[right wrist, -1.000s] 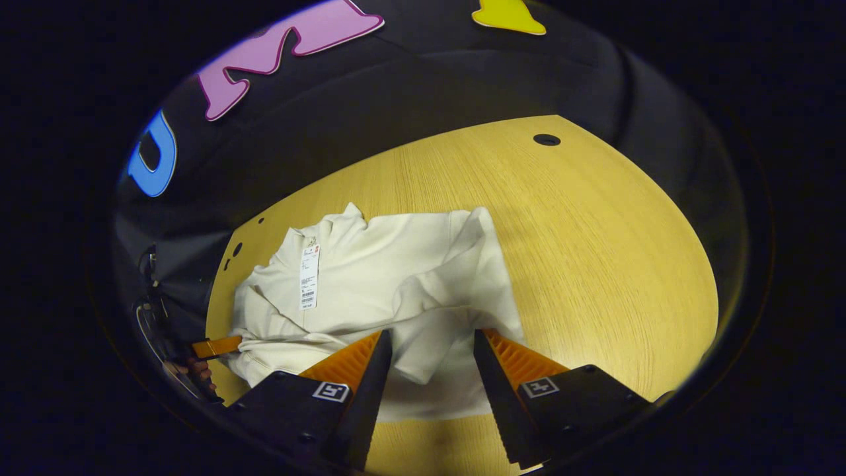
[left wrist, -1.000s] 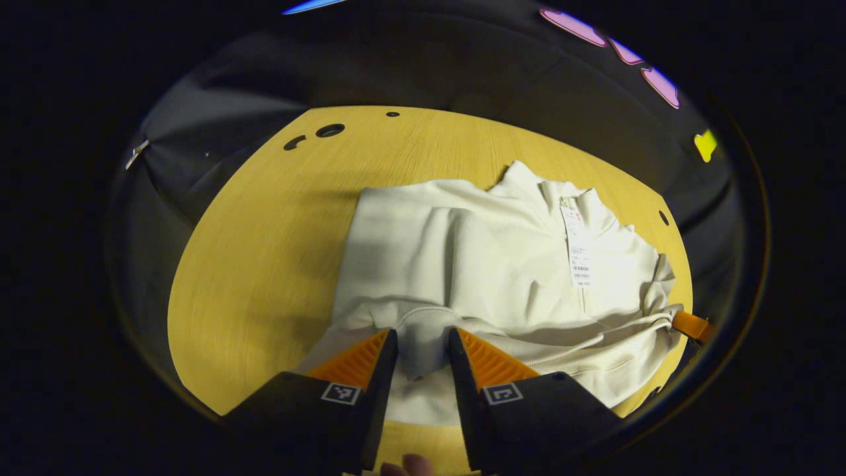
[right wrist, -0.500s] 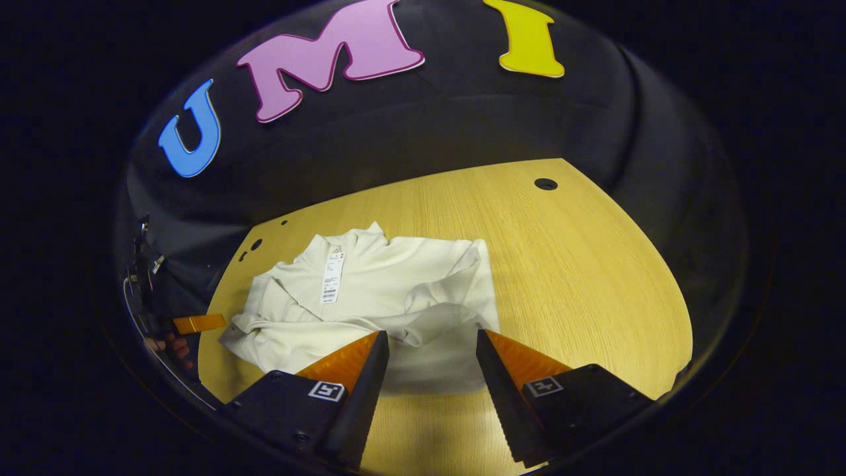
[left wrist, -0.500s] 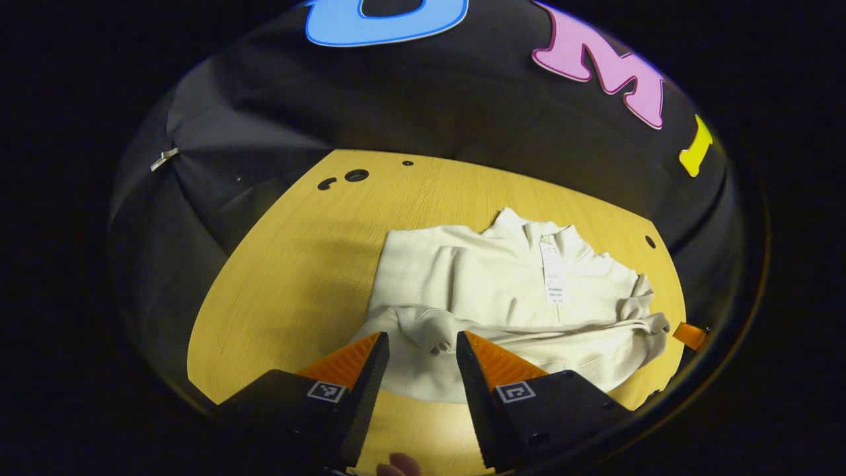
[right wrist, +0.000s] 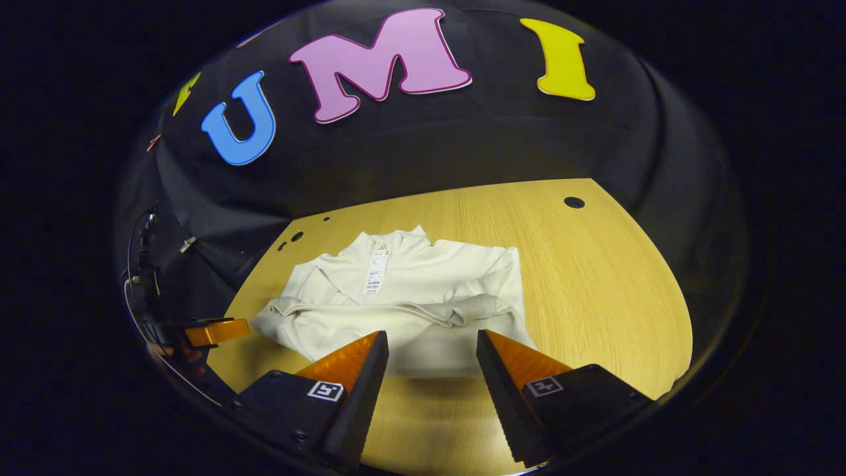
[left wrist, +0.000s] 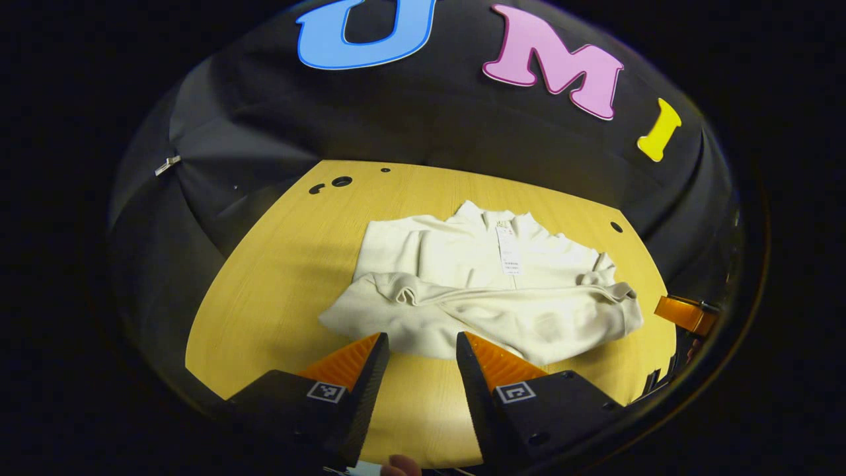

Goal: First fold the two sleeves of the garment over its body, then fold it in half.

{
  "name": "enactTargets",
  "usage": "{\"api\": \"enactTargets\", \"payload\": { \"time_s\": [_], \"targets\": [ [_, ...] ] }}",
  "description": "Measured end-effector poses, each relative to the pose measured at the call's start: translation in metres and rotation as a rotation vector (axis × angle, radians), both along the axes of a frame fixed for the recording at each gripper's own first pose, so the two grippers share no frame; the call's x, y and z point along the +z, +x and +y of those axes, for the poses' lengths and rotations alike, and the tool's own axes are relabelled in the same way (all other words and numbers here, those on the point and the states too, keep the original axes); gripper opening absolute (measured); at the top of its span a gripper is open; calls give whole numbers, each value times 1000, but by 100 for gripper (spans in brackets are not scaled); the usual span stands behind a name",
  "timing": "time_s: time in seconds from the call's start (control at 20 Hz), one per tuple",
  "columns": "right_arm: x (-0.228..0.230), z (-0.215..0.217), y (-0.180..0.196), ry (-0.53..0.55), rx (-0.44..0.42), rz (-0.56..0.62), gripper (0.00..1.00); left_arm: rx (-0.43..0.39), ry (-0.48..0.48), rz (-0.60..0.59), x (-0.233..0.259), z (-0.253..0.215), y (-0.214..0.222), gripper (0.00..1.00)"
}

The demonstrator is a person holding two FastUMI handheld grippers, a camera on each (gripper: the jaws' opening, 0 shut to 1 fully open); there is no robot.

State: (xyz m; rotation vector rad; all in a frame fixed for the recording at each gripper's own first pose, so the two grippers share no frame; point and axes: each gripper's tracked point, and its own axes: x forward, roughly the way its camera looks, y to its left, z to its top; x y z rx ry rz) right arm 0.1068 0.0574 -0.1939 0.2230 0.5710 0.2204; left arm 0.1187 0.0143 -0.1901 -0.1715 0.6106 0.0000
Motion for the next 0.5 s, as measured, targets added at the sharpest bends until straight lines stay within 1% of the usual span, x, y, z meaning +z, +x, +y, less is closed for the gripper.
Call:
{"api": "enactTargets", "payload": {
  "time_s": [0.05, 0.1, 0.15, 0.2, 0.4, 0.5],
  "targets": [
    [0, 2, -5, -1, 15, 2, 83, -1, 4, 2, -1, -4, -6, 71],
    [-2, 2, -11, -9, 28, 8, 84, -2, 4, -2, -1, -9, -10, 68],
    [-7, 2, -17, -20, 43, 17, 71, -7, -3, -4, -1, -15, -14, 68],
    [-10, 1, -22, -29, 56, 26, 85, -14, -10, -5, -2, -22, -18, 68],
    [-20, -5, -36, -42, 76, 63, 86, -32, -7, 19, -16, -36, -31, 68],
    [-22, -12, -36, -58, 71, 56, 87, -36, 3, 22, -16, -39, -37, 68]
  ]
}}
